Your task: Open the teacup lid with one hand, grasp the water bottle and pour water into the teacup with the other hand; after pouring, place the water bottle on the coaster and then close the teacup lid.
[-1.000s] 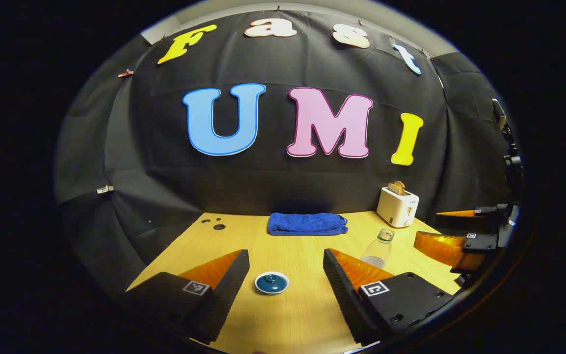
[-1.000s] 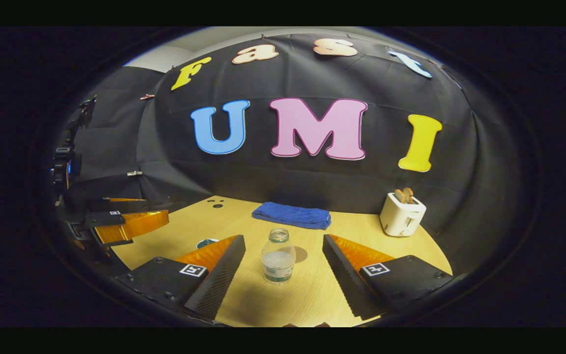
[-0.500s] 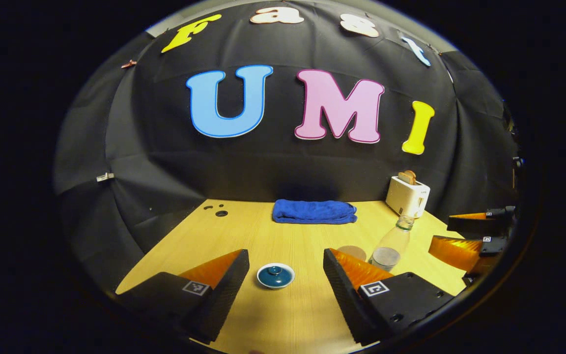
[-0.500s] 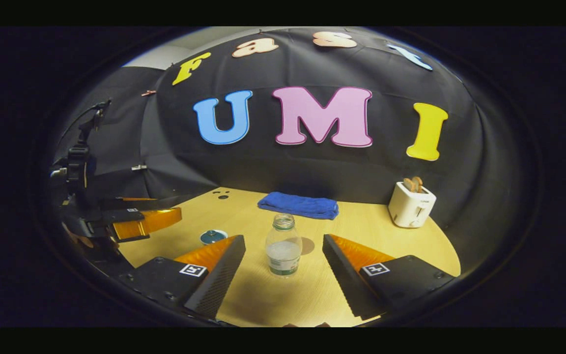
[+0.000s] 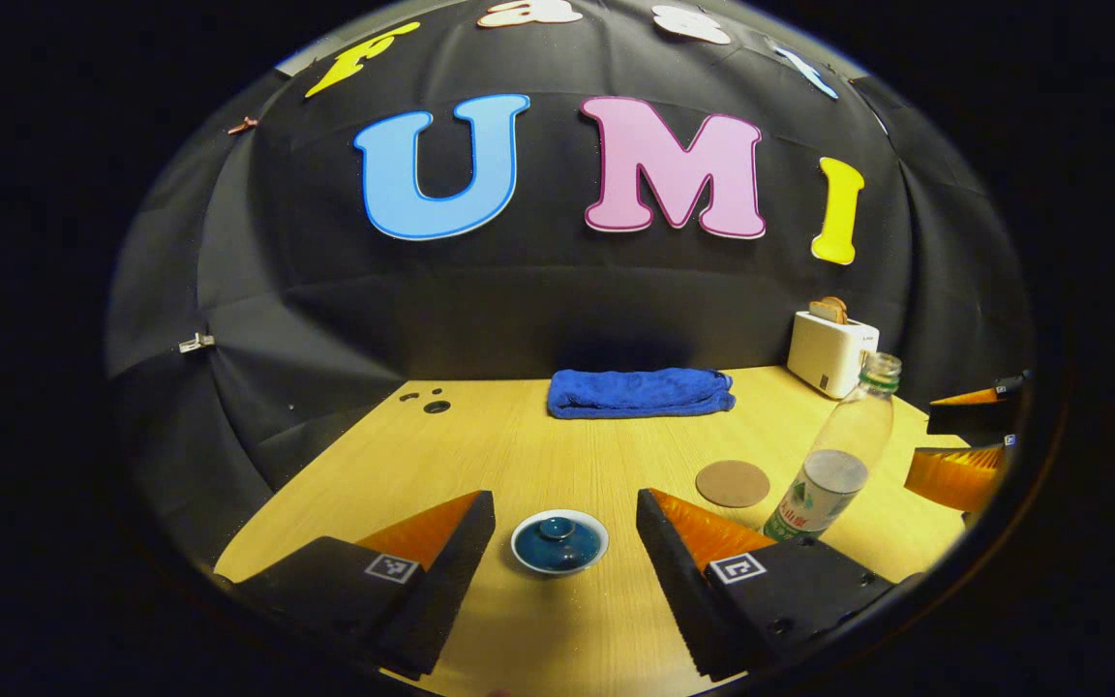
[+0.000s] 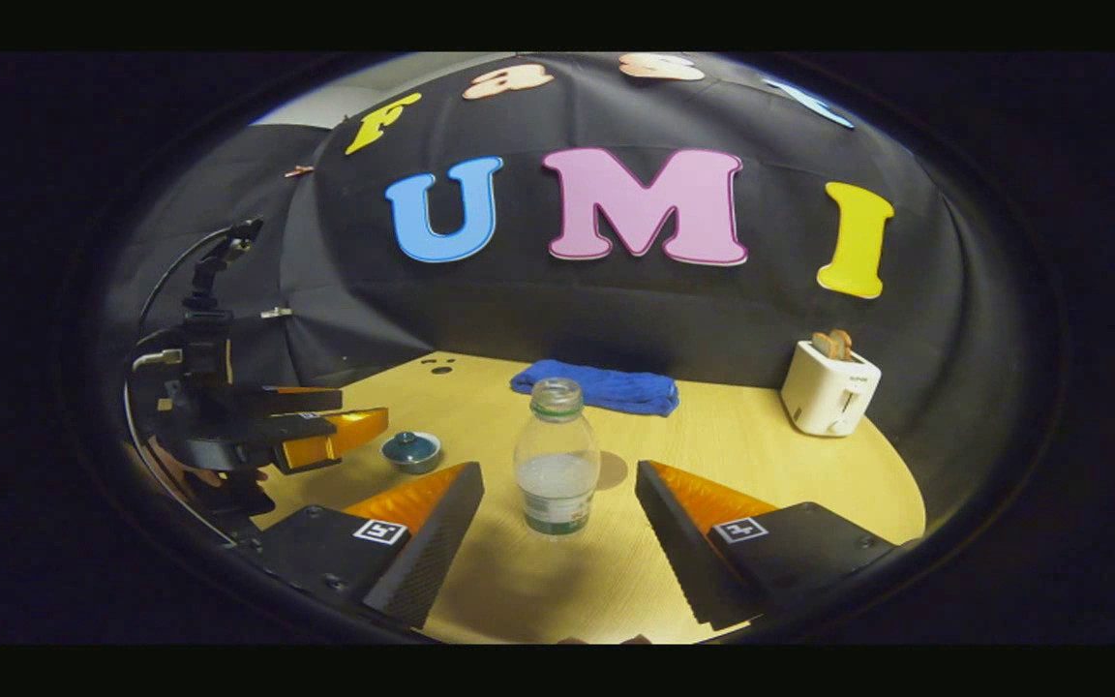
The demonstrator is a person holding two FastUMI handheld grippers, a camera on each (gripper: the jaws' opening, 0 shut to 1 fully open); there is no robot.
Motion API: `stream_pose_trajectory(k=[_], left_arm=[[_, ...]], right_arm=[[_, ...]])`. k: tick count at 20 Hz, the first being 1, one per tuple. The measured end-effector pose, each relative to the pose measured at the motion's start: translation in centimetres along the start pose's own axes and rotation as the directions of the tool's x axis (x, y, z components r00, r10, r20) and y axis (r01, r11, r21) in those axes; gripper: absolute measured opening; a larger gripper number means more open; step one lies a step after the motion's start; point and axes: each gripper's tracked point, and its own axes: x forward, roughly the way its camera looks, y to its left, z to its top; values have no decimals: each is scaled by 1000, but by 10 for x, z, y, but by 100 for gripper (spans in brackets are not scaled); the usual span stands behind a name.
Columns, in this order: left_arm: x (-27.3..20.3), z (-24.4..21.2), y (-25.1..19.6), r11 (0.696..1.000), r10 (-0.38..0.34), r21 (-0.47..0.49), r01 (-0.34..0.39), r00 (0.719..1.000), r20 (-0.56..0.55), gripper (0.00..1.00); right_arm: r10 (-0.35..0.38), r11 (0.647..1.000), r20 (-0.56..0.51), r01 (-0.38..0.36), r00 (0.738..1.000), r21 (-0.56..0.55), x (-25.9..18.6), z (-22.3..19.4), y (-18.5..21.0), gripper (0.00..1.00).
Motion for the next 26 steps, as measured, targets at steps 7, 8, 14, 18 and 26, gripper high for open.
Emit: stream_pose_trajectory(k=[7, 8, 14, 18, 26], left_arm=[[50, -36, 5, 1000, -6, -15, 5, 999, -34, 80], [53, -37, 6, 1000, -5, -19, 5, 1000, -28, 77], [69, -52, 6, 1000, 0, -24, -1, 999, -39, 65], [71, -52, 5, 1000, -10, 11, 10, 1000, -27, 55], [71, -50, 5, 999, -19, 27, 20, 1000, -18, 30]], right_arm=[[-10, 1000, -30, 10, 1000, 6, 21, -28, -4, 98], [-7, 1000, -32, 8, 999, 7, 23, -30, -3, 98], [-7, 1000, -44, 7, 999, 8, 33, -40, 3, 98], [-1, 1000, -37, 1, 999, 1, 39, -43, 7, 98], [-10, 1000, -9, 10, 1000, 8, 54, -42, 11, 99]])
